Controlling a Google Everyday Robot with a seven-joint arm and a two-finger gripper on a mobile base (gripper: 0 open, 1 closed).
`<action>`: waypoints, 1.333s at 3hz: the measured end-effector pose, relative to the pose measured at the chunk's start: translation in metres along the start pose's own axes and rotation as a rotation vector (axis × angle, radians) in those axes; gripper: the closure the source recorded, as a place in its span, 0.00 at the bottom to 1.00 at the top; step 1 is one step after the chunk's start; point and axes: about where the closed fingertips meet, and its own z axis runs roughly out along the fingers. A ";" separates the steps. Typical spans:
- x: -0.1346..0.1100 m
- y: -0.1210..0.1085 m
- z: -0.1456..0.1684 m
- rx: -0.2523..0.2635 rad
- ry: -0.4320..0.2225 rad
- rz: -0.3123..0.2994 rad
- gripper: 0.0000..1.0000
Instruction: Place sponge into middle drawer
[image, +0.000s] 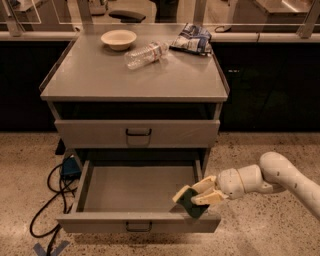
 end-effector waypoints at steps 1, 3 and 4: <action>-0.003 -0.010 0.004 0.162 -0.129 -0.122 1.00; 0.003 -0.051 0.001 0.408 -0.212 -0.156 1.00; 0.003 -0.068 0.012 0.411 -0.176 -0.222 1.00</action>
Offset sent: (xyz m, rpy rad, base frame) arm 0.0709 -0.0192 -0.0212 0.2021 -0.4295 -0.5727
